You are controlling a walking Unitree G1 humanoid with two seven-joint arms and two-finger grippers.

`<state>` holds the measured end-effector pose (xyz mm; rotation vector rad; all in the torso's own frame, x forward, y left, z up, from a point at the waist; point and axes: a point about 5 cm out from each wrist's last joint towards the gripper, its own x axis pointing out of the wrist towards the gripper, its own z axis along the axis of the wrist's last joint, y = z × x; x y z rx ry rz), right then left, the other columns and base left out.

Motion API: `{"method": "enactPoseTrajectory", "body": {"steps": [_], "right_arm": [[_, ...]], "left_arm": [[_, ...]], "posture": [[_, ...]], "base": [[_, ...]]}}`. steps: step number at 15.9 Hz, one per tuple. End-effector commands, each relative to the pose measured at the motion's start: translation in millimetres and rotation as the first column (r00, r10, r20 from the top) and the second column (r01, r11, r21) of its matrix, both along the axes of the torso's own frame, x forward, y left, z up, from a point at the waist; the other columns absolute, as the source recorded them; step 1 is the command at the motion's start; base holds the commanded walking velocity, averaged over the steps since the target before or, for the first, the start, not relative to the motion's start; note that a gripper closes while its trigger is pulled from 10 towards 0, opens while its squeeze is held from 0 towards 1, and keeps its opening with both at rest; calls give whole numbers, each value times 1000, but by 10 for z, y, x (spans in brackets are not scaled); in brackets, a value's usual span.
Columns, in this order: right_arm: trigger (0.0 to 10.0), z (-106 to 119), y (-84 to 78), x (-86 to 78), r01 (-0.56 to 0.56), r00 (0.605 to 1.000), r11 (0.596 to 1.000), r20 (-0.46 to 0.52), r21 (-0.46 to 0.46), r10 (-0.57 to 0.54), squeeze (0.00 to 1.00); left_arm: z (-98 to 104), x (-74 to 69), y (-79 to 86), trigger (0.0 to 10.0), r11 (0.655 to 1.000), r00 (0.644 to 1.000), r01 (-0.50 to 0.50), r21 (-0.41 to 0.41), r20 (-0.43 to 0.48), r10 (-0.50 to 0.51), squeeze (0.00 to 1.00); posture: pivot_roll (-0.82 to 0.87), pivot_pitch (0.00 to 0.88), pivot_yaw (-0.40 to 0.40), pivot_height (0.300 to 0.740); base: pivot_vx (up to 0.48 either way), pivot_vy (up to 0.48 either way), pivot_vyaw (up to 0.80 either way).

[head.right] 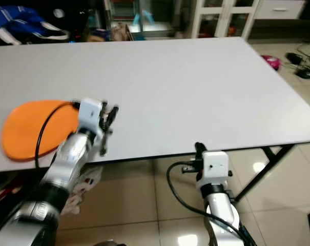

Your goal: Setting the table

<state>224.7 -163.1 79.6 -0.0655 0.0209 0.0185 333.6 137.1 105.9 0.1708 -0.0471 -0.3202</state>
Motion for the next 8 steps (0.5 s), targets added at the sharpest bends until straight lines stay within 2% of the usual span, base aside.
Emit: {"method": "enactPoseTrajectory", "body": {"steps": [1,3,4,5,6,8], "right_arm": [[10000,-17,-37,22,17,1000,1000,4,11,-17,0],[10000,-23,-60,50,26,1000,1000,7,13,-26,0],[10000,-20,-100,104,39,999,999,17,17,-40,0],[10000,-20,-118,127,43,999,999,22,17,-44,0],[10000,-19,-125,135,45,999,999,24,19,-46,0],[10000,-16,-113,192,38,999,998,29,41,-39,0]], "left_arm": [[71,-66,-12,10000,999,998,46,23,37,-46,0],[16,-178,62,10000,999,999,28,17,23,-29,0],[-44,-435,117,10000,998,998,46,47,37,-47,0],[-48,-545,111,10000,995,996,70,74,54,-74,0],[-58,-581,116,10000,994,996,72,85,50,-77,0],[-100,-608,142,10000,999,1000,-31,23,-1,31,0]], "posture": [[-32,0,49,740],[-29,0,50,740],[-27,0,48,740],[-27,0,43,740],[-25,0,41,740],[-18,0,24,740]], "base": [[0,0,0],[0,0,0],[0,0,0],[0,0,0],[0,0,0],[0,0,0]]}}
